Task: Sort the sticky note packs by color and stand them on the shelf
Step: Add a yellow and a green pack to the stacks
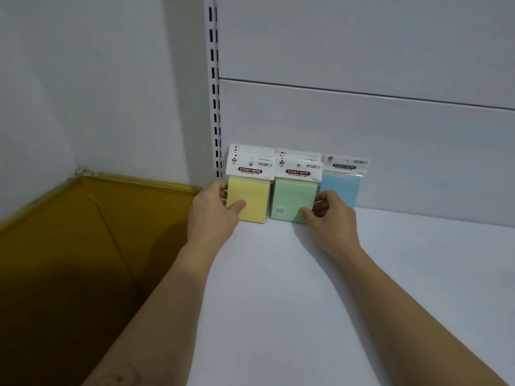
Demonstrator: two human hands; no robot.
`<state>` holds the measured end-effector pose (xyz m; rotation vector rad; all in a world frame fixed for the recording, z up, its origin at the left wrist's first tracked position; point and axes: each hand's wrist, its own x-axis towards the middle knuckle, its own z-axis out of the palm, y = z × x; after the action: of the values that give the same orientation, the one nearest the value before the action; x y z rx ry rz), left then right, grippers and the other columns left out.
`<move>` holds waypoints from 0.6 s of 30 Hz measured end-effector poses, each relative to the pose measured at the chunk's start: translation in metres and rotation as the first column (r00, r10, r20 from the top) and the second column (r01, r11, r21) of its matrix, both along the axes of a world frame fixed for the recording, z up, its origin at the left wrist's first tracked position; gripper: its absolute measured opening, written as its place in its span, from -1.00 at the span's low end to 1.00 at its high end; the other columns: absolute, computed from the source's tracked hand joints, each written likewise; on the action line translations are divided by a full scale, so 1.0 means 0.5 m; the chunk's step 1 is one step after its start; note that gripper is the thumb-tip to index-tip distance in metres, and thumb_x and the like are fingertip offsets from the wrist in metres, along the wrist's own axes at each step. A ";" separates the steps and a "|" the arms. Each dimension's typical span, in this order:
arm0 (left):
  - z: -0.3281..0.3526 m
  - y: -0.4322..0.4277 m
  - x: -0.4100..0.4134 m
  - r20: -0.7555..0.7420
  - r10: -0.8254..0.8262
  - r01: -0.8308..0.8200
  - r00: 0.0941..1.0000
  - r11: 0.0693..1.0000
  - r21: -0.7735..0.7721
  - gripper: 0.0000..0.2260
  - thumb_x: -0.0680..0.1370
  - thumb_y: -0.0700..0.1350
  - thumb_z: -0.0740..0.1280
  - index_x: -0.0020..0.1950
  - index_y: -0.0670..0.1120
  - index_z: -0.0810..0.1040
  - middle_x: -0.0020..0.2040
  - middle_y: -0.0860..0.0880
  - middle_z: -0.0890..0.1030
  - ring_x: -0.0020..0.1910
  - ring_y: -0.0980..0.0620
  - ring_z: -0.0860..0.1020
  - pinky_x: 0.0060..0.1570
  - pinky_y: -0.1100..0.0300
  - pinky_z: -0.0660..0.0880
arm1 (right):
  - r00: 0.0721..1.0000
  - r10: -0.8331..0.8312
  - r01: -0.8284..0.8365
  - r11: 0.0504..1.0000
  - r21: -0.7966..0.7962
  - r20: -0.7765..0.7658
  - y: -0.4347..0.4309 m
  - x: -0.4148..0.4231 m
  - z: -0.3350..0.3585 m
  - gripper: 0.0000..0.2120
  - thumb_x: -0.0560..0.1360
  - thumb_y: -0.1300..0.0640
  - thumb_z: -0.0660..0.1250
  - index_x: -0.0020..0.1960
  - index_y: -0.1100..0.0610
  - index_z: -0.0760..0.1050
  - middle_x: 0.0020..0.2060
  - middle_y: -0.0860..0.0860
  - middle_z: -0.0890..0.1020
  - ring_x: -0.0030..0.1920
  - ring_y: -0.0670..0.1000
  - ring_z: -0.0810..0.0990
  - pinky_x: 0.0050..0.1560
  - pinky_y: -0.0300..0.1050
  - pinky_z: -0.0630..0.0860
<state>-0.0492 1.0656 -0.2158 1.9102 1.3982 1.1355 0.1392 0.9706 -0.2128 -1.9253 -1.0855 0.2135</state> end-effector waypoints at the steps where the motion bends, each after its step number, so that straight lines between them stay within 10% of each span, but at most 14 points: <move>1: 0.000 -0.001 -0.001 -0.015 -0.005 0.005 1.000 1.000 0.004 -0.68 0.43 -0.05 0.49 0.13 -0.05 0.52 -0.08 0.04 0.56 -0.09 0.03 0.54 -0.02 0.07 0.53 | 1.000 0.004 -0.004 1.000 -0.015 0.005 -0.001 -0.001 0.000 -0.74 0.43 0.12 0.43 0.07 0.12 0.48 -0.20 -0.07 0.58 -0.17 -0.03 0.56 -0.12 -0.16 0.44; 8: 0.003 -0.026 -0.009 -0.101 -0.070 0.066 0.992 0.997 -0.038 -0.49 0.42 0.00 0.48 0.31 -0.05 0.41 0.20 -0.02 0.51 0.19 -0.03 0.46 0.16 0.04 0.46 | 0.995 0.069 -0.061 0.993 -0.097 0.072 -0.030 -0.018 0.017 -0.50 0.38 0.02 0.47 0.25 0.09 0.41 0.09 0.00 0.54 0.05 0.00 0.53 -0.01 -0.14 0.42; 18: 0.112 -0.086 -0.009 -0.240 -0.149 0.232 0.959 0.900 0.369 -0.59 0.45 0.06 0.43 0.26 -0.01 0.51 0.23 0.03 0.52 0.28 -0.01 0.35 0.31 0.07 0.31 | 0.835 0.096 -0.043 0.993 -0.109 0.542 -0.089 -0.021 0.165 -0.28 0.46 -0.17 0.34 0.52 -0.02 0.14 0.50 0.00 0.24 0.50 0.00 0.16 0.45 -0.02 0.11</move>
<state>-0.0539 1.0227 -0.1598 2.4534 1.1049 1.2181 0.1287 0.9261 -0.1302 -2.0903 -1.5433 -0.2779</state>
